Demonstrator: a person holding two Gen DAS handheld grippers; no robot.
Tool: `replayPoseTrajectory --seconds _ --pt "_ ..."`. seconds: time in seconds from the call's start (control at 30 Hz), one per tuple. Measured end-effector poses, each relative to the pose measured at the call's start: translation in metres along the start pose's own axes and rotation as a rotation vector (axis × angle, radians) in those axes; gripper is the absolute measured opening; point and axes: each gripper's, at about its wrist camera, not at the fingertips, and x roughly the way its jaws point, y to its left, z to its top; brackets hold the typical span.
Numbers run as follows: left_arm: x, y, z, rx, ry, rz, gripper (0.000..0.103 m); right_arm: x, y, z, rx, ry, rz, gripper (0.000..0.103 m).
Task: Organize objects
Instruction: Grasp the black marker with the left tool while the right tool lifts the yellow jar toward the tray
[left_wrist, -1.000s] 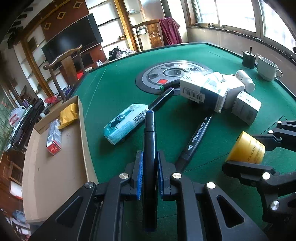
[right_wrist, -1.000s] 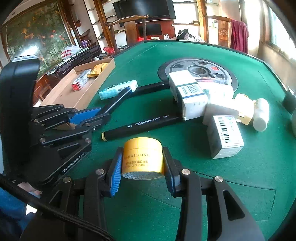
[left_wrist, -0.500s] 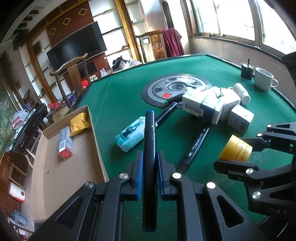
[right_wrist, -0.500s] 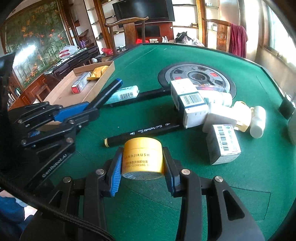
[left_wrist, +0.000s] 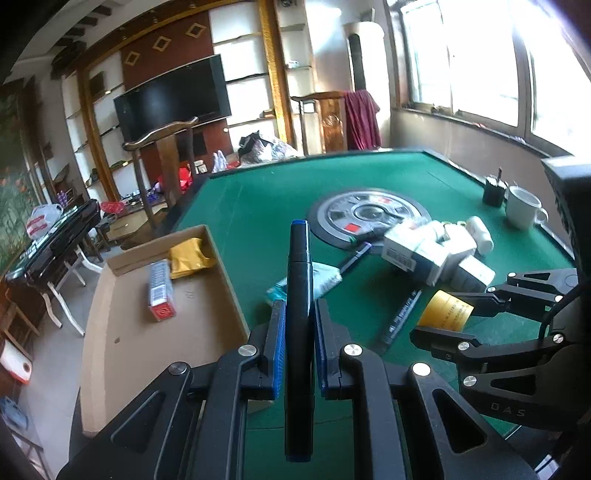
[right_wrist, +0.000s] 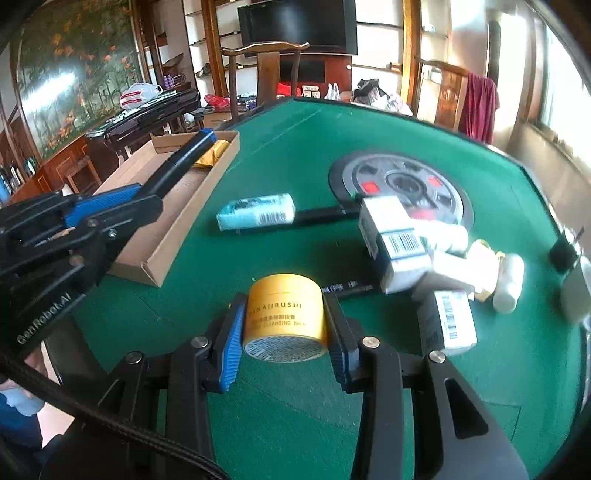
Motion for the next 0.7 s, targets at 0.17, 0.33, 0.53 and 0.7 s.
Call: replayPoseTrajectory --seconds 0.17,0.33,0.53,0.7 --pt "-0.007 0.024 0.000 -0.051 -0.019 0.020 0.012 0.000 0.017 0.010 -0.045 -0.014 -0.013 0.038" --pt "-0.009 0.048 -0.002 -0.099 -0.025 0.049 0.012 -0.002 0.037 0.020 -0.094 -0.028 -0.021 0.038" --pt "-0.009 0.072 -0.006 -0.144 -0.027 0.077 0.012 0.003 0.053 0.029 -0.139 -0.034 -0.020 0.038" --pt "-0.008 0.087 -0.012 -0.168 -0.021 0.095 0.012 0.007 0.070 0.035 -0.173 -0.035 -0.017 0.038"
